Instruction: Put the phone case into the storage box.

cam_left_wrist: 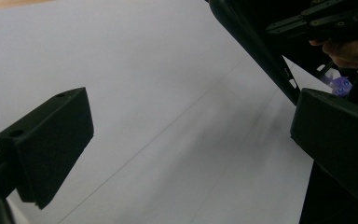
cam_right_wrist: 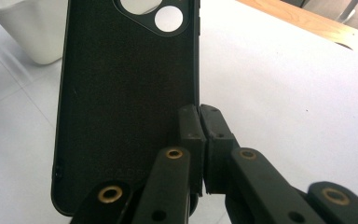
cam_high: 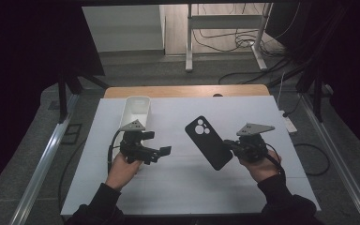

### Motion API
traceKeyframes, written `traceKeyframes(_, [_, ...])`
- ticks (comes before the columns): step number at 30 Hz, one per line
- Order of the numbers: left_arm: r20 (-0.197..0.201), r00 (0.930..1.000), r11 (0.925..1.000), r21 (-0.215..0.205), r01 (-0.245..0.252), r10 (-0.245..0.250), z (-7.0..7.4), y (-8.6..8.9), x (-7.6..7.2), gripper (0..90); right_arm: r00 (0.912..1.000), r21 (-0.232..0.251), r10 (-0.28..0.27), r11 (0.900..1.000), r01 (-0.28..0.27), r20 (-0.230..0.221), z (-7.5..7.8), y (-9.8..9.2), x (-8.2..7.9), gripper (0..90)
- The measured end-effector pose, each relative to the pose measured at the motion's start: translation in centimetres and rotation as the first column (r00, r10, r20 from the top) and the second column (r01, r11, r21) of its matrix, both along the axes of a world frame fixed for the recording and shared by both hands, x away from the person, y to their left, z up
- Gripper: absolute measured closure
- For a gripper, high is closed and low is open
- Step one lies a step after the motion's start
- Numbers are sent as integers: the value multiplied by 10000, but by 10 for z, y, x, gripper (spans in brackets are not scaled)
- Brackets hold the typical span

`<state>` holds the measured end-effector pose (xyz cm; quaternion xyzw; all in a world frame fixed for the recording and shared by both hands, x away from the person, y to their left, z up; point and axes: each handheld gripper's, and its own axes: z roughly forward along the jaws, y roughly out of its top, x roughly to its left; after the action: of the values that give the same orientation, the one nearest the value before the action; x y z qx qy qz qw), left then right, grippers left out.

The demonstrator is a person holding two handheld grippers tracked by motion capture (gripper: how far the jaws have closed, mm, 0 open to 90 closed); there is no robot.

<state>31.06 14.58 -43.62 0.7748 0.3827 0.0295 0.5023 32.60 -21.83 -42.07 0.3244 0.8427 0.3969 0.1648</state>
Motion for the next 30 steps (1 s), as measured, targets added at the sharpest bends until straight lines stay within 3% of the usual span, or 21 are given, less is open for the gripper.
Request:
traceKeyframes(7, [-241, 9995, 9996, -181, 194, -198, -6, -6, 0, 0, 9998, 48, 185, 9998, -185, 93, 1, 9, -3, 886])
traceKeyframes(24, [-892, 9941, 9911, -1235, 506, -619, -10, -17, 3, 0, 9969, 188, 639, 9977, -649, 458, 2, 31, -14, 886])
traceKeyframes(30, [-1057, 9913, 9890, -1331, 641, -785, -11, -22, 4, 0, 9955, 208, 809, 9964, -820, 495, 2, 38, -18, 886])
